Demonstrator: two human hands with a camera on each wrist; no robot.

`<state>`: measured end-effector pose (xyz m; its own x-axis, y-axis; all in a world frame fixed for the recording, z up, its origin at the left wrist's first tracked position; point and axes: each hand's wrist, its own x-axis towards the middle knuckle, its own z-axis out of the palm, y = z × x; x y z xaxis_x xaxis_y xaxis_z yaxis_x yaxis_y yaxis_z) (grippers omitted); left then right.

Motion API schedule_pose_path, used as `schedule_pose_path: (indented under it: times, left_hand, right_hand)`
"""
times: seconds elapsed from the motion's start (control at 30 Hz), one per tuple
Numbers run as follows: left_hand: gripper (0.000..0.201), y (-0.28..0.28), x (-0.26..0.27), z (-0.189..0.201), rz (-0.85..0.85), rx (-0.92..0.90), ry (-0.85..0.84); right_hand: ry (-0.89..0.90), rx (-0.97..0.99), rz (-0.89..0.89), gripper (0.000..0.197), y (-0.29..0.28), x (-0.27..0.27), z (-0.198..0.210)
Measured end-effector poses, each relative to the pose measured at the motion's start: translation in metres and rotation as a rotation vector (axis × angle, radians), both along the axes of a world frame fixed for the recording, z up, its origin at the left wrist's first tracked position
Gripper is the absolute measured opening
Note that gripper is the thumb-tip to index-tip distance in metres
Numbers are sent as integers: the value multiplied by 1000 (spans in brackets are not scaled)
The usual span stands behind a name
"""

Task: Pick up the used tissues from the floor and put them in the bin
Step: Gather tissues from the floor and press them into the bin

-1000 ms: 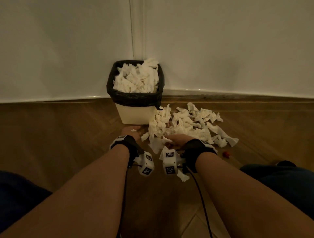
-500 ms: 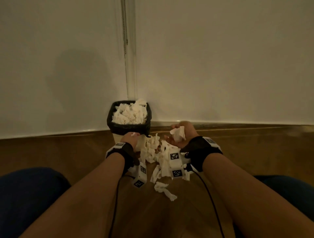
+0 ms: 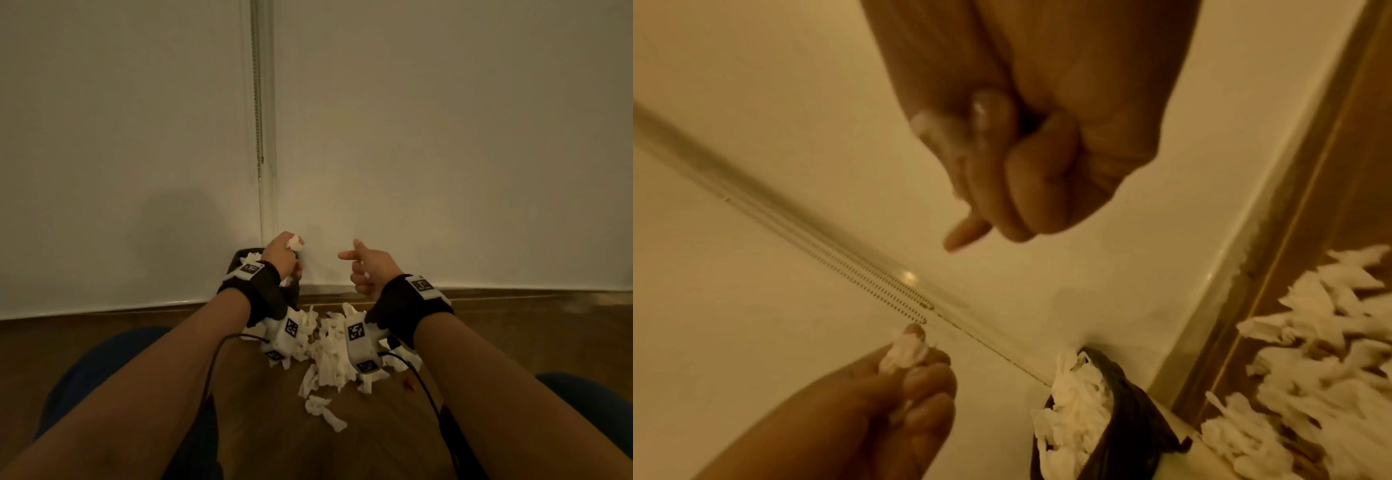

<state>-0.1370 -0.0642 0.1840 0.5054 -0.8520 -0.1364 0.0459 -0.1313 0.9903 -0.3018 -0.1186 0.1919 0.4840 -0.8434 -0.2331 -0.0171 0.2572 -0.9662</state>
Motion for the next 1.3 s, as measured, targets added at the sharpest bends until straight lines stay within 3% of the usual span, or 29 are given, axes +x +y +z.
schedule_pose_path:
  times: [0.07, 0.13, 0.23, 0.37, 0.5, 0.6, 0.7, 0.87, 0.97, 1.17, 1.3]
  left_hand:
    - [17, 0, 9, 2, 2, 33, -305]
    - [12, -1, 21, 4, 20, 26, -419]
    - [33, -5, 32, 6, 54, 86, -606]
    - [35, -16, 43, -2, 124, 90, -532]
    - [46, -30, 60, -10, 41, 228, -580]
    - [52, -39, 80, -19, 51, 265, -568]
    - [46, -44, 97, -32, 93, 249, -561]
    - [30, -57, 127, -62, 97, 172, -431]
    - [21, -64, 140, -77, 98, 222, -454]
    - [20, -81, 156, -107, 52, 383, -772]
    - [16, -86, 167, -126, 34, 479, -889]
  right_hand:
    - [28, -26, -20, 49, 0, 1, 1]
    - [53, -8, -3, 42, -1, 5, -2]
    - [152, -34, -1, 33, -1, 14, -12]
    - [179, -96, -4, 39, -8, 35, -32]
    - [124, -89, 81, 21, -12, 58, -44]
    - [68, -28, 70, 37, -21, 76, -52]
    - [90, -61, 44, 34, -34, 94, -64]
    - [218, -175, -47, 6, -57, 124, -98]
    - [306, -244, -53, 17, -72, 141, -119]
    - [476, -365, -33, 22, -94, 180, -142]
    - [569, -511, -9, 12, -101, 197, -154]
